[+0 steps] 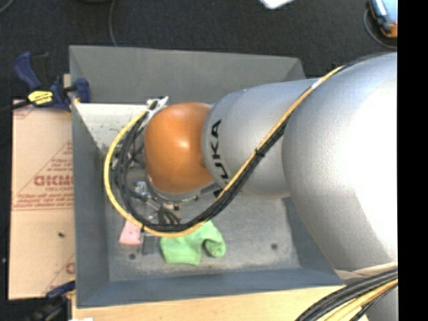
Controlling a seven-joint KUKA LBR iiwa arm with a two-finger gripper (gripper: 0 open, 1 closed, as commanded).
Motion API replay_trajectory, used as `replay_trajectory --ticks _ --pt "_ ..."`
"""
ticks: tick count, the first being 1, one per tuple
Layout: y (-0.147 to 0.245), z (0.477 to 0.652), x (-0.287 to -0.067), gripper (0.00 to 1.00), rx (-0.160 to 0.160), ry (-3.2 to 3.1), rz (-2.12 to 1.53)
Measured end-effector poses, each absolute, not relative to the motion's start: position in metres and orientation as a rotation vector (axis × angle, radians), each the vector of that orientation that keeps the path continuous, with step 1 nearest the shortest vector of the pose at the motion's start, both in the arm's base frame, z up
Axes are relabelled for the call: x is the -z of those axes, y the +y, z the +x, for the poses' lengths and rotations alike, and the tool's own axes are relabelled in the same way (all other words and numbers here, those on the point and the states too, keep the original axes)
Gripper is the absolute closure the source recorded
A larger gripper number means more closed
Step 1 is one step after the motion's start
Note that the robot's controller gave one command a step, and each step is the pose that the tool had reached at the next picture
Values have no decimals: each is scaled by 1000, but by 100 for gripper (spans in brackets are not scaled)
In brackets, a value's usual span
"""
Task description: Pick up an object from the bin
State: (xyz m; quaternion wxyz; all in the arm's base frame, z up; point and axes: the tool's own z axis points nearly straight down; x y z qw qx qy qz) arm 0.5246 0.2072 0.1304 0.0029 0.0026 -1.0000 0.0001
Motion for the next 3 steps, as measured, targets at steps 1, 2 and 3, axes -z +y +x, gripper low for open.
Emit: replay_trajectory --ticks 1,2,3 --pt "206 527 -135 0 2 -3144 -1" --pt "206 527 -135 100 3 -3143 -5" --pt "181 574 -80 100 13 -3070 717"
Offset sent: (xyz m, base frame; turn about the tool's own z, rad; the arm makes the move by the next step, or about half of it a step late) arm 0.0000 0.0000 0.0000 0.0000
